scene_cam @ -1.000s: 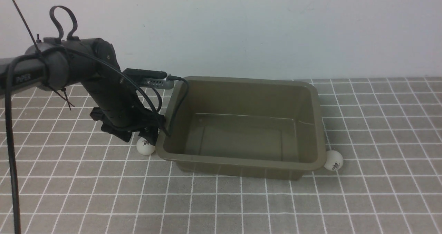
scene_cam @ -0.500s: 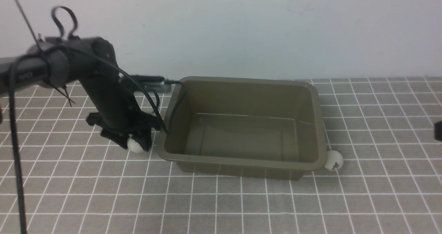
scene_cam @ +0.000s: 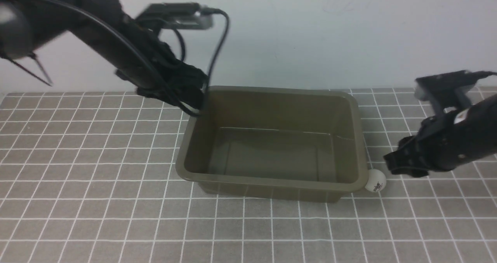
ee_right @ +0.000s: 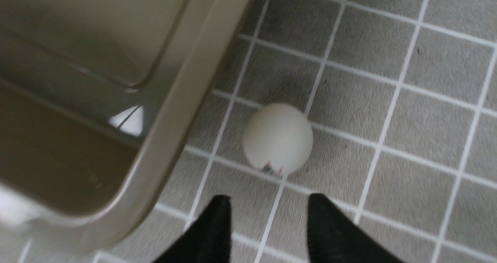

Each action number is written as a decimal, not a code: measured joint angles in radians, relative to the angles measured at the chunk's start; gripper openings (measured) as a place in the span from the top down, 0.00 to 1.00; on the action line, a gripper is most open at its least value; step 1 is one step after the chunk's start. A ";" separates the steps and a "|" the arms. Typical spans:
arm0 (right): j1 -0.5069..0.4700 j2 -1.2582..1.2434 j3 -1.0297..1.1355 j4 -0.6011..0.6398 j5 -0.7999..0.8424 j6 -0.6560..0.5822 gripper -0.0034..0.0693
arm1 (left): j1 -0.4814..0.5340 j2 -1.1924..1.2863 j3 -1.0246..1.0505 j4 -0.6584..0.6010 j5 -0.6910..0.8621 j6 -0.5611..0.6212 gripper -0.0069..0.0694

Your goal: Put the table tennis balls into the box on the grey coffee tablecloth.

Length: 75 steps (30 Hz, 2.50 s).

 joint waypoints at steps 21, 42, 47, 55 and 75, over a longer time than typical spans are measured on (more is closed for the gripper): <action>-0.009 0.269 -0.042 0.064 -0.170 0.025 0.46 | 0.080 -0.078 -0.179 0.114 0.136 -0.123 0.87; 0.152 0.150 -0.455 0.170 0.152 -0.005 0.24 | 0.250 -0.590 0.198 0.141 0.157 -0.122 0.92; 0.152 0.110 -0.567 0.056 0.304 0.091 0.15 | 0.250 -0.617 0.265 0.103 0.146 -0.100 0.92; 0.152 -0.326 -0.516 -0.218 0.513 0.317 0.89 | 0.250 -0.644 0.270 -0.080 0.131 0.052 0.92; 0.152 -1.585 0.591 -0.434 -0.299 0.582 0.97 | 0.250 -1.032 0.515 -0.127 0.015 0.065 0.92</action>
